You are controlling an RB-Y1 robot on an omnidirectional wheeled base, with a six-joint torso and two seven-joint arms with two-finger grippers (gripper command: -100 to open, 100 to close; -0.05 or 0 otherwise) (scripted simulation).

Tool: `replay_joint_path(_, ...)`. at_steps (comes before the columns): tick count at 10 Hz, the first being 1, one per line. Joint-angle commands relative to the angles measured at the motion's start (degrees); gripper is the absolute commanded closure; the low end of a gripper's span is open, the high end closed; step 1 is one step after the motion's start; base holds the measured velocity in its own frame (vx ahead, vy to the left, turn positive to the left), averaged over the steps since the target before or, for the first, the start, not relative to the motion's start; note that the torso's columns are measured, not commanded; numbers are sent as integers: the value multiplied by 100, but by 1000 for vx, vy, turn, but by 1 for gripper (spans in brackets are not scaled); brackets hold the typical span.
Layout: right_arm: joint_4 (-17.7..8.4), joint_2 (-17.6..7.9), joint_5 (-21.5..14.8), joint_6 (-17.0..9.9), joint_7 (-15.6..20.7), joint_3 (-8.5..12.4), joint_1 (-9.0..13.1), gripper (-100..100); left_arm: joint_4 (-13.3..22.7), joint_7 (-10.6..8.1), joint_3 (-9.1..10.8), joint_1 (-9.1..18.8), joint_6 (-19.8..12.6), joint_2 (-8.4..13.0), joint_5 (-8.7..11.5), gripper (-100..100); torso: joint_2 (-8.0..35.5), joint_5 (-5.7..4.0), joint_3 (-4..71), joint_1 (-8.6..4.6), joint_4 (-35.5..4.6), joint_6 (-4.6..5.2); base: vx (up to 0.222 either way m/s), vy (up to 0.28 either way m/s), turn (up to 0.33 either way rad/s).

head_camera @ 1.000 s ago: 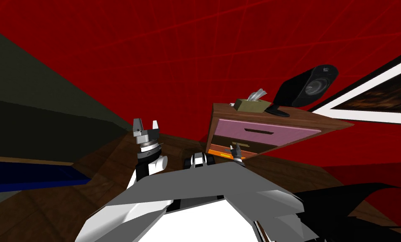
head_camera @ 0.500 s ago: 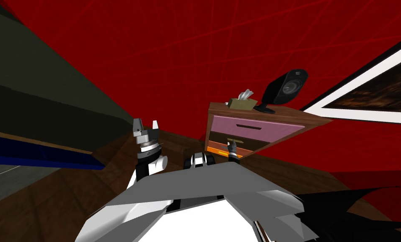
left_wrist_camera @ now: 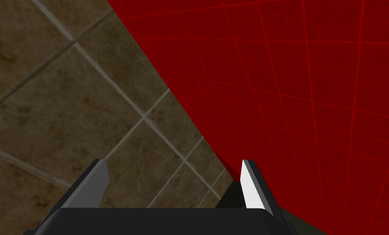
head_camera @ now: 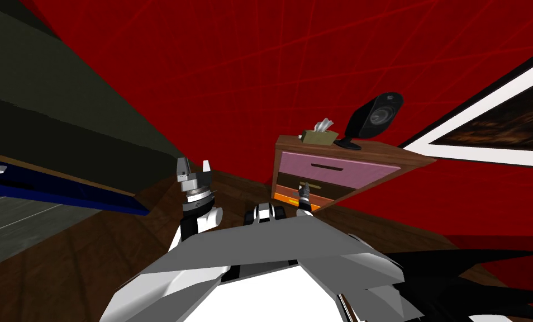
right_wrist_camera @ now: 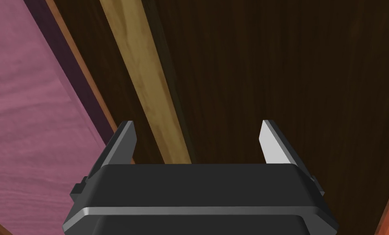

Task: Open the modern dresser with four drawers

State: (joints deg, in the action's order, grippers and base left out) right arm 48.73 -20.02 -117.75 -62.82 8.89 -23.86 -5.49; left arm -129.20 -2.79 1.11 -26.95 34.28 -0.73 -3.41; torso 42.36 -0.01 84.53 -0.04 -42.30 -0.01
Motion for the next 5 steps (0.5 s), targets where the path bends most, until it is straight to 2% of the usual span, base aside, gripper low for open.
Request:
replay_joint_path(1, -114, 200, 108, 150, 280, 113, 305, -100, 0, 0, 0, 1, 0, 0, 0, 0, 16, 0, -10, 4, -4, 1, -135, -50, 77)
replay_joint_path(2, -161, 327, 183, 253, 471, 190, 493, -100, 0, 0, 0, 0, 0, 0, 0, 0, 3, 2, -3, 5, -2, 3, -122, -67, 100)
replay_joint_path(3, -153, 281, 147, 195, 380, 153, 424, -100, 0, 0, 0, 0, 0, 0, 0, 0, -10, 0, 6, 0, 2, 0, -58, -35, 30)
replay_joint_path(4, -68, 73, 34, 47, 120, 36, 158, 100, 0, 0, 0, -1, 0, 0, 0, 0, -30, 2, 17, 9, 8, 4, 113, 44, -194)
replay_joint_path(5, -68, 73, 34, 47, 89, 36, 117, 100, 0, 0, 0, -4, 1, -1, 0, 0, -67, 8, 39, 29, 18, 7, 146, 64, -131)
